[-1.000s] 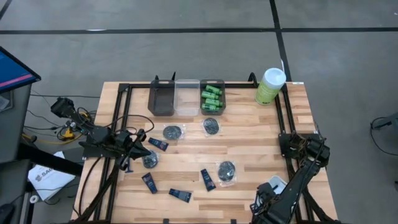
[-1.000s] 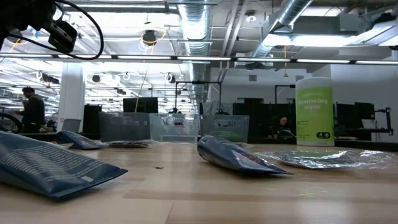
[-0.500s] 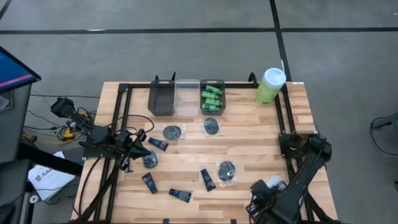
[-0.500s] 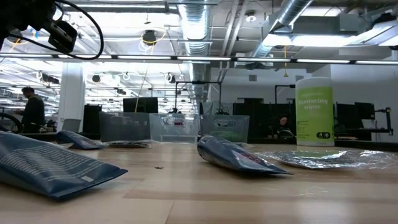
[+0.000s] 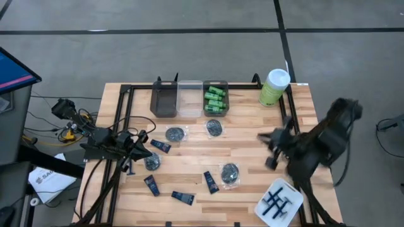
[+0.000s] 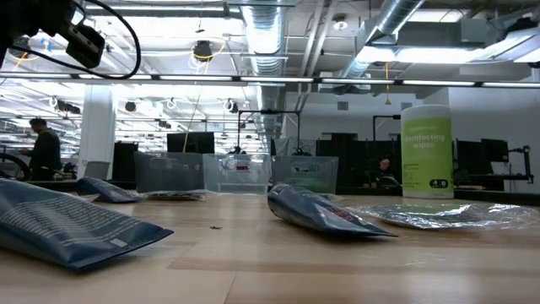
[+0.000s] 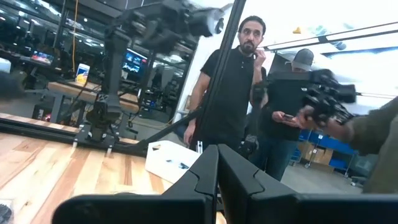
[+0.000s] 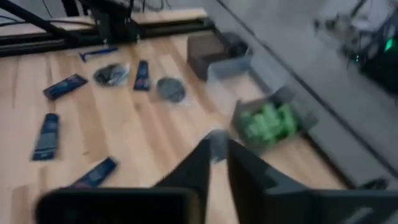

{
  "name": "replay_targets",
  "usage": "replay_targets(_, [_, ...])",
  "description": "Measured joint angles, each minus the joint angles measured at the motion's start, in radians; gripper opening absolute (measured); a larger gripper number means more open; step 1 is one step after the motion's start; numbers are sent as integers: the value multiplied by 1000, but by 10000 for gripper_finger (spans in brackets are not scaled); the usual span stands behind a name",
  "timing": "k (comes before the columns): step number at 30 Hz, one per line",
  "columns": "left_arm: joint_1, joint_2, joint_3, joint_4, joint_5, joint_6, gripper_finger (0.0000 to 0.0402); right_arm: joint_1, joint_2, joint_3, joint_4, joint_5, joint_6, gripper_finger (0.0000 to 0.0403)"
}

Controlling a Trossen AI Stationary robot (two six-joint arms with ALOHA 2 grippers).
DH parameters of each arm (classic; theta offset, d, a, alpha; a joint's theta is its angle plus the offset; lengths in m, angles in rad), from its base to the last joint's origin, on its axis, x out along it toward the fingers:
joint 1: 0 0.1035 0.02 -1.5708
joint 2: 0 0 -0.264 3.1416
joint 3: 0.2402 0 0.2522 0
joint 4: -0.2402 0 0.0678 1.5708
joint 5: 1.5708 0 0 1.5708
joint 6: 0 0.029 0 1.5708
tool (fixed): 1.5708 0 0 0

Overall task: Pick & Place Travel size toiletries
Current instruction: Put the blue shave cream into the transparent bin

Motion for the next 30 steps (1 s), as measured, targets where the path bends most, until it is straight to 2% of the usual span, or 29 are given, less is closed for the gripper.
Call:
replay_targets(2, [0, 0, 0, 0, 0, 0, 2, -12, -119, -91, 81, 3, -115, 10])
replay_targets(8, [0, 0, 0, 26, 0, 0, 2, -15, -514, -484, 512, -23, -451, 3])
replay_targets(11, [0, 0, 0, 29, 0, 0, 2, -22, -696, -686, 809, -103, -621, 4])
replay_targets(15, [0, 0, 0, 55, 0, 0, 2, -55, -906, -936, 1182, -282, -854, 1])
replay_targets(18, [0, 0, 0, 101, 0, 0, 2, -95, -1023, -1091, 1384, -388, -987, 1])
replay_targets(21, [0, 0, 0, 137, -5, 0, 2, -141, -1115, -1200, 1482, -492, -1052, 0])
replay_targets(24, [0, 0, 0, 159, -31, 1, 2, -187, -1175, -1275, 1476, -582, -1050, 0])
replay_targets(30, [0, 0, 0, 180, -48, 0, 2, -274, -1226, -1359, 1459, -679, -1008, 0])
